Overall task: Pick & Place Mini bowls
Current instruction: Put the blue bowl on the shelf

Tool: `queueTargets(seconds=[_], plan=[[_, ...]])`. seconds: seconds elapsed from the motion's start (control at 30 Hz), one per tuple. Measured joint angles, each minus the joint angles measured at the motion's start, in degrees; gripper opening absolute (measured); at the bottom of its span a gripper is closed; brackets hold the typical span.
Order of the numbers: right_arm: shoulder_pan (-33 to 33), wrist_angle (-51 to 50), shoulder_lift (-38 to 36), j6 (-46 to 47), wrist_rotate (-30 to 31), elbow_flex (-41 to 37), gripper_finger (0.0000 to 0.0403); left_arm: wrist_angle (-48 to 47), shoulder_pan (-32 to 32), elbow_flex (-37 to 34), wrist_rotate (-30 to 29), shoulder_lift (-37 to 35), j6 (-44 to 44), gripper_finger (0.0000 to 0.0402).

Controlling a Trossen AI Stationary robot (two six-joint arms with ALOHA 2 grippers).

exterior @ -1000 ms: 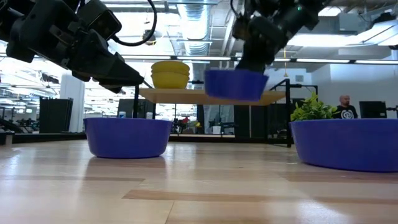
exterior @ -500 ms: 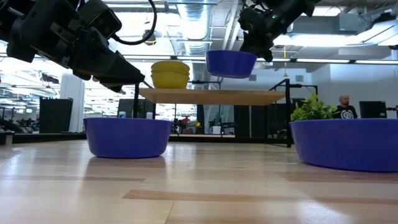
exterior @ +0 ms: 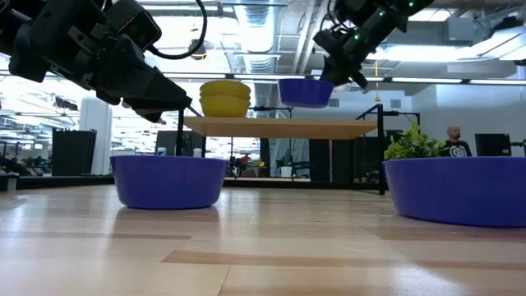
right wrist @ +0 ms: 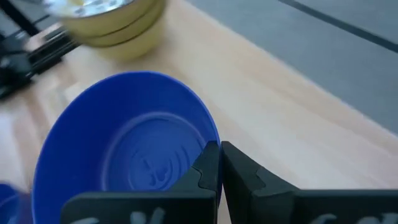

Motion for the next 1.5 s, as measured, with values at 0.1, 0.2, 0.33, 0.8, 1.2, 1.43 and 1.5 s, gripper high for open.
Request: queueTargets(seconds=[0.1, 0.2, 0.33, 0.8, 1.2, 1.43, 1.5], plan=[[-2.31, -0.28, -0.17, 0.94, -0.08, 0.0, 0.0, 0.12, 0.0, 0.0, 0.0, 0.0, 0.0, 0.0104], [-4.49, -0.43, -0.31, 1.92, -0.15, 0.0, 0.0, 0.16, 0.0, 0.0, -0.02, 0.0, 0.02, 0.0104], [-6.94, -1.19, -0.03, 2.99, -0.22, 0.0, 0.0, 0.16, 0.0, 0.0, 0.0, 0.0, 0.01, 0.0104], [-9.83, -3.65, -0.02, 5.95, -0.04, -0.07, 0.0, 0.2, 0.0, 0.0, -0.02, 0.0, 0.02, 0.0104], [-9.78, -4.15, 0.0, 7.5, 3.32, -0.07, 0.0, 0.19, 0.0, 0.02, -0.02, 0.02, 0.0, 0.0104], [-9.3, -5.24, 1.0, 7.91, 3.32, -1.2, 0.0, 0.2, 0.0, 0.02, -0.01, 0.02, 0.0, 0.0104], [-9.4, -4.44, 1.02, 7.98, 3.22, -1.76, 0.0, 0.19, 0.0, 0.02, -0.01, 0.02, 0.0, 0.0104]])
